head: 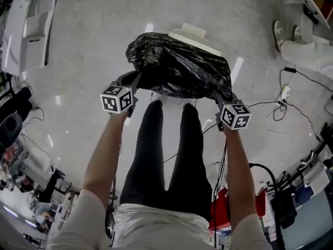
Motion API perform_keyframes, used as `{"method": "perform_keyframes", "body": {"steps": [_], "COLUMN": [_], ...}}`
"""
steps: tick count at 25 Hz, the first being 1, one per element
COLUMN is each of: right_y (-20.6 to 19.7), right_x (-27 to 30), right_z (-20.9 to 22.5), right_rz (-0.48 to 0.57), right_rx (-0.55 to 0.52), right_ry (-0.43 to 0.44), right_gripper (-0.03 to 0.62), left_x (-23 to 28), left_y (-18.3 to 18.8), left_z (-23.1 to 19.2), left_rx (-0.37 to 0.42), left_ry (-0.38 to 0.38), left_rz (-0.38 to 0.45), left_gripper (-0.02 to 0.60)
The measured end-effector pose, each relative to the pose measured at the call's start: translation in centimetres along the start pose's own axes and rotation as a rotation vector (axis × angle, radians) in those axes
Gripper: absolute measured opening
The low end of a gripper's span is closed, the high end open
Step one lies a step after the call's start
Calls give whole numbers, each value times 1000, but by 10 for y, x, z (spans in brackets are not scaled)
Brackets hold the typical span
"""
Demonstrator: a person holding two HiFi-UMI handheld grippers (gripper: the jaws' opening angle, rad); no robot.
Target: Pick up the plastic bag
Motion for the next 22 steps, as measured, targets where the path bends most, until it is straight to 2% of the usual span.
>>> {"method": "perform_keyframes", "body": {"steps": [7,18,22], "right_y": [23,66,88], "right_x": [-39,-113,-144], "right_z": [-30,-77,-94], "right_rz": [-12,-61,-63], "right_rx": [10,69,84], "right_ry": [-23,-37,-46], "right_gripper": [2,2,2], "left_x": [-45,-127,-157], "left_y": [23,69,90], "left_z": [48,107,133], "left_rx": [90,146,174], "left_ry": [19,44,30], "left_rz": [24,36,41], "left_gripper": [6,6,6]}}
Point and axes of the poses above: the fingertips, and each gripper's own axes: x forward along the fingers, z to its right, y out of its top, the point moved 8 cm from there along -x, backward along the fingers, and after that the axes turned 12 degrees about z, right-handed, at the moved point
